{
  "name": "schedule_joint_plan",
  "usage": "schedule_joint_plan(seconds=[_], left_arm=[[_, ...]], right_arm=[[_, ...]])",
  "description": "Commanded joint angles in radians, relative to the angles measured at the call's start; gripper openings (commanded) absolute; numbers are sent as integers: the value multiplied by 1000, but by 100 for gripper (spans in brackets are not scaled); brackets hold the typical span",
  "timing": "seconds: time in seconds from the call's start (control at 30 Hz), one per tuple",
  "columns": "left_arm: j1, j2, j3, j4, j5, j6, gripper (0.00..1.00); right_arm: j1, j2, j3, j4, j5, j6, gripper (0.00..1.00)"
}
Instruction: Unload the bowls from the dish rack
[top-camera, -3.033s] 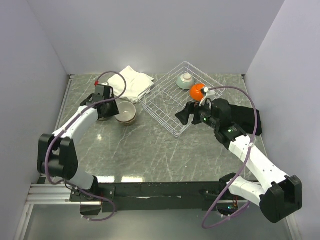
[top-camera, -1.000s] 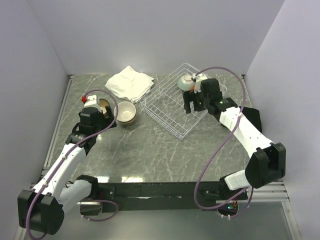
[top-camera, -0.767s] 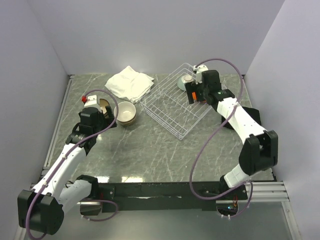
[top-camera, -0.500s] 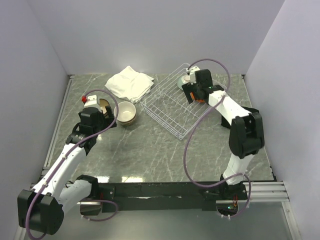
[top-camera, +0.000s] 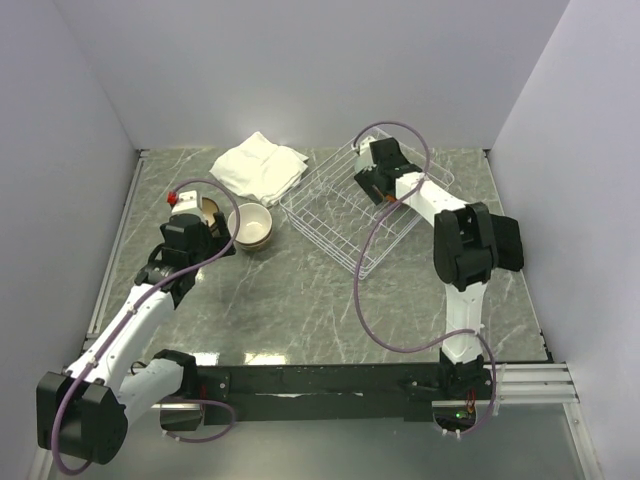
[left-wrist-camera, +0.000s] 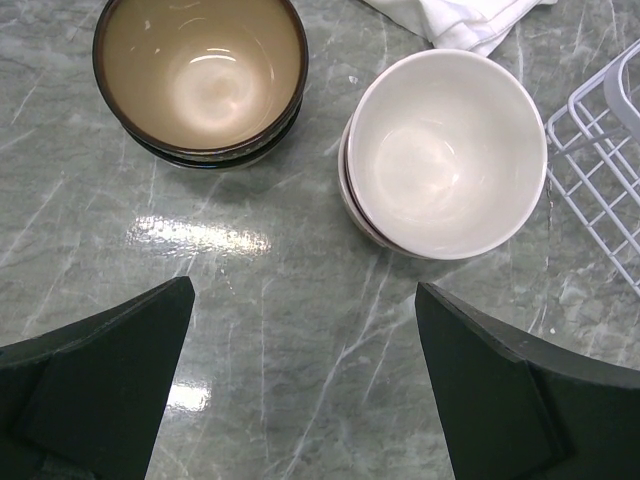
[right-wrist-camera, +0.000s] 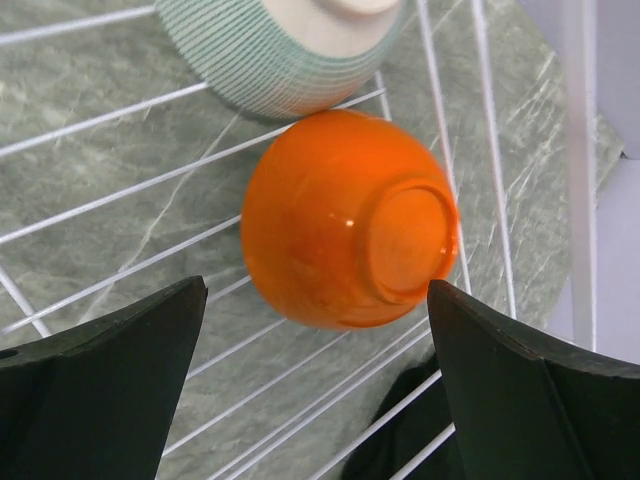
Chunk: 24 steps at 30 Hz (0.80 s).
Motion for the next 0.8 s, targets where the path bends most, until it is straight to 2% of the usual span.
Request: schedule_joint_plan(seconds=[0.0,0.4,0.77], left_arm=[[-10,3,15,22,-18,16,100],[-19,24,15,20,-15,16,99],[-25,38,15,20,-15,15,99]], right_arm=[[28,31,32,12,71,-75,100],[49,148,71,9,193,-146,100],[68,186,6,116,312,-184,100]])
